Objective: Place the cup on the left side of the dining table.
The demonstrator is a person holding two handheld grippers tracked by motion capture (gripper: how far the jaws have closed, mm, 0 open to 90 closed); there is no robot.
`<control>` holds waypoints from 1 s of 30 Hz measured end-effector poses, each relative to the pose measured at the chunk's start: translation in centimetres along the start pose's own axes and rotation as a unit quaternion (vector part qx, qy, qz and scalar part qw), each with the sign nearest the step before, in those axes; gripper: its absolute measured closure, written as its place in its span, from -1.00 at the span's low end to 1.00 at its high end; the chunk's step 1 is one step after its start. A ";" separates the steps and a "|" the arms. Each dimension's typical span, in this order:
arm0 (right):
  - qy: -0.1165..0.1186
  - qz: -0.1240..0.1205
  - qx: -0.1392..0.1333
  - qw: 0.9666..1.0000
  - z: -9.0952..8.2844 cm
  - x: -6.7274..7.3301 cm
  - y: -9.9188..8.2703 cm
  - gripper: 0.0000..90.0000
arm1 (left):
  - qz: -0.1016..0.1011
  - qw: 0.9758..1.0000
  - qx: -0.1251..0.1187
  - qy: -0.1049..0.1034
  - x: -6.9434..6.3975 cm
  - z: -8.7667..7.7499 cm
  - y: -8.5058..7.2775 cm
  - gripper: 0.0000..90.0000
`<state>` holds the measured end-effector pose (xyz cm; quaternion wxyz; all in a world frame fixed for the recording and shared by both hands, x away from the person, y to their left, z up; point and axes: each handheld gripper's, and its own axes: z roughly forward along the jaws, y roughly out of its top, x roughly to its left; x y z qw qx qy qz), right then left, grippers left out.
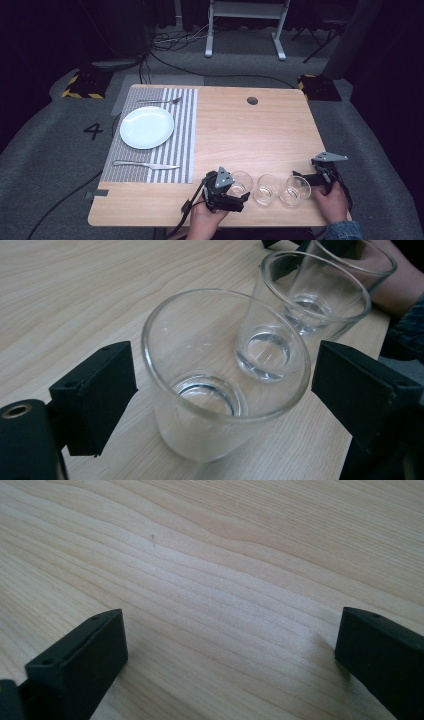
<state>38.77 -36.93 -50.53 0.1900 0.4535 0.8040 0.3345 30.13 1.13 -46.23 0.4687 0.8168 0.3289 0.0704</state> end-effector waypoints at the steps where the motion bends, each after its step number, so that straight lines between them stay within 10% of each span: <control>1: 0.000 0.000 0.000 1.000 0.0 0.0 0.0 -0.99 | 0.001 1.000 0.002 0.002 -0.1 0.3 0.0 -0.76; 30: 0.000 0.002 0.000 1.000 0.0 0.0 0.0 -0.99 | 0.055 0.997 0.037 0.031 -0.2 2.9 -0.3 -0.56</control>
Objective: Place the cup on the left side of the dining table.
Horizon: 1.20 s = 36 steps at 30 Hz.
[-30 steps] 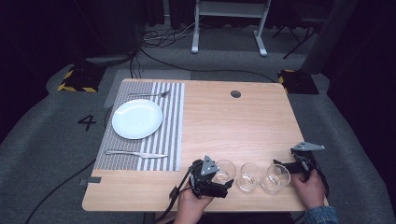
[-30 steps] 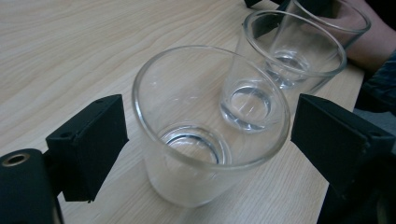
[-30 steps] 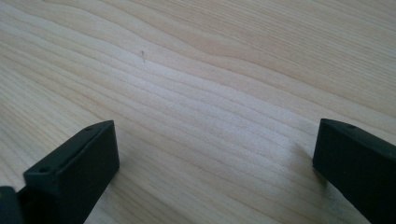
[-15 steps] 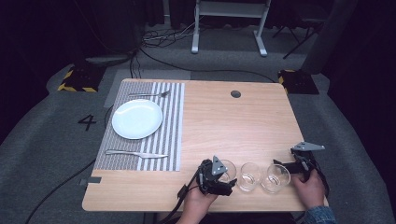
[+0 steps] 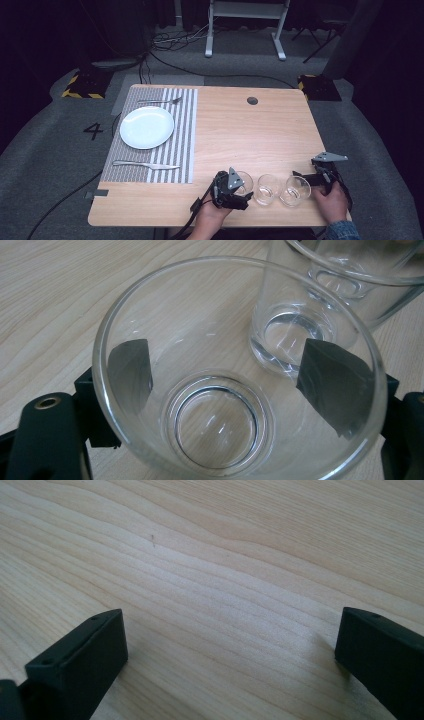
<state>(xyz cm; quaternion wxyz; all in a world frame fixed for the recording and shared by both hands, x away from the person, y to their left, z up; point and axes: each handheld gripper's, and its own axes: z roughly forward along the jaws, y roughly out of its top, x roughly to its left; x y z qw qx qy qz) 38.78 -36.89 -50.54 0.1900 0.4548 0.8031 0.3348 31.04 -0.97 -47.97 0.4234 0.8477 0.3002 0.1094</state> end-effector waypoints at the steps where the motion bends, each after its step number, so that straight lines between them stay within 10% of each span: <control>1: 0.000 0.000 0.000 1.000 0.0 0.0 0.0 -0.99 | 0.000 1.000 0.000 0.001 0.0 0.0 0.0 -0.56; 18: -0.004 0.003 0.000 1.000 0.1 0.0 0.1 -0.99 | 0.010 1.000 0.000 -0.007 1.5 -3.6 1.7 -0.56; 36: -0.003 0.002 0.000 1.000 0.1 0.0 0.1 -0.99 | -0.008 1.000 -0.006 0.014 6.8 -7.0 3.4 -0.56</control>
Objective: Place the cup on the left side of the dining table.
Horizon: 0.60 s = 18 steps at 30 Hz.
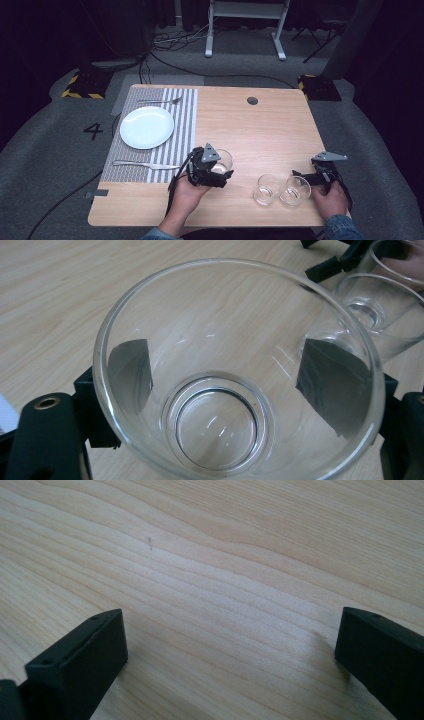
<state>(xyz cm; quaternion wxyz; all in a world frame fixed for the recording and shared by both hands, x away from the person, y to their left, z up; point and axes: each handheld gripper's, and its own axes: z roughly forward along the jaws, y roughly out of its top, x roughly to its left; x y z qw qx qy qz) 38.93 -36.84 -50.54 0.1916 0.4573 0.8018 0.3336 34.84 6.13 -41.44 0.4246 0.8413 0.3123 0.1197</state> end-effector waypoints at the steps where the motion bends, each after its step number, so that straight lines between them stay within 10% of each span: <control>1: 0.000 0.000 0.000 1.000 0.0 0.0 0.0 -0.99 | -0.002 1.000 -0.003 0.003 0.3 -0.2 0.0 -0.56; 18: 0.000 0.000 0.000 1.000 0.0 0.0 0.0 -0.99 | -0.036 0.998 -0.015 0.053 5.2 -3.5 -0.3 -0.56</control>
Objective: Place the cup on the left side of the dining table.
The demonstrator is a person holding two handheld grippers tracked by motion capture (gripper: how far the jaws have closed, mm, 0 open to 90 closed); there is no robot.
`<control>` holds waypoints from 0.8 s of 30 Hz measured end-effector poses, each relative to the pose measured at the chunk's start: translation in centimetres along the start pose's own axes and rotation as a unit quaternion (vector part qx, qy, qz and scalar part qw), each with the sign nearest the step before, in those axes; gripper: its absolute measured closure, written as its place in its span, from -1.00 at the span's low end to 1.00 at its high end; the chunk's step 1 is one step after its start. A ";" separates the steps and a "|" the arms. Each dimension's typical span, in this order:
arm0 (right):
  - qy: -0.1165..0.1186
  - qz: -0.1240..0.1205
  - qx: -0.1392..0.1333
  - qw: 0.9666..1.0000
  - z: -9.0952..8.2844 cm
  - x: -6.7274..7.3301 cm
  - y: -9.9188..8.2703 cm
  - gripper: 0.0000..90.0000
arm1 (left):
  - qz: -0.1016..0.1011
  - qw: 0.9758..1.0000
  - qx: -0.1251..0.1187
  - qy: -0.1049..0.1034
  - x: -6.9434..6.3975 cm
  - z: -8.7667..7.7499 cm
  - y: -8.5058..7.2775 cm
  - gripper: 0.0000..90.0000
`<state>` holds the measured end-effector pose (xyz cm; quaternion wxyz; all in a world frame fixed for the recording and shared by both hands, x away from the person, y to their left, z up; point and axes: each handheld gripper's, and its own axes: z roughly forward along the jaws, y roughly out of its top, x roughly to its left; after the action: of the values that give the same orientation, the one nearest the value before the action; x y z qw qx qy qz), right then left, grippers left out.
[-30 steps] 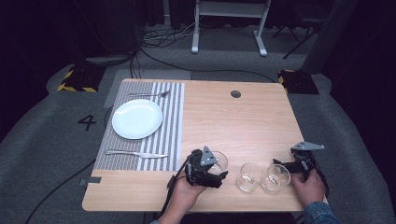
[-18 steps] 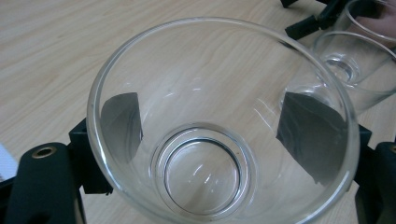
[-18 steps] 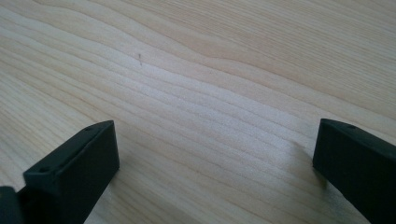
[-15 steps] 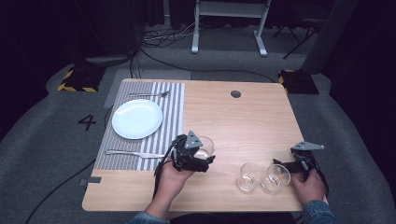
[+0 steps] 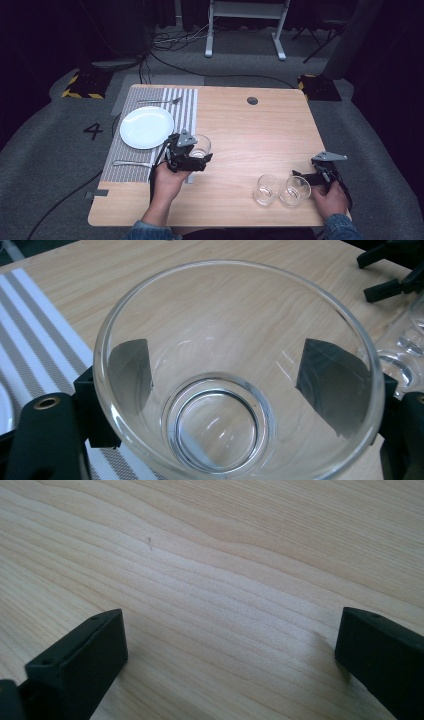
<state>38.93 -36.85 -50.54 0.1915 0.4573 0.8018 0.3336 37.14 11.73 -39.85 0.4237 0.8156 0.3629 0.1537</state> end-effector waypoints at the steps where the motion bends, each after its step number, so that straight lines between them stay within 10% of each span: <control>1: 0.000 0.000 0.000 1.000 0.0 0.0 0.0 -0.99 | -0.004 1.000 -0.001 0.001 0.3 -0.1 0.0 -0.56; 24: 0.000 0.000 0.000 1.000 0.0 0.0 0.0 -0.99 | -0.030 0.997 0.021 0.075 6.1 -1.1 -1.7 -0.57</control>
<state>38.94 -36.84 -50.53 0.1915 0.4578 0.8017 0.3331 39.93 17.38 -40.88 0.3823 0.7993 0.4211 0.1940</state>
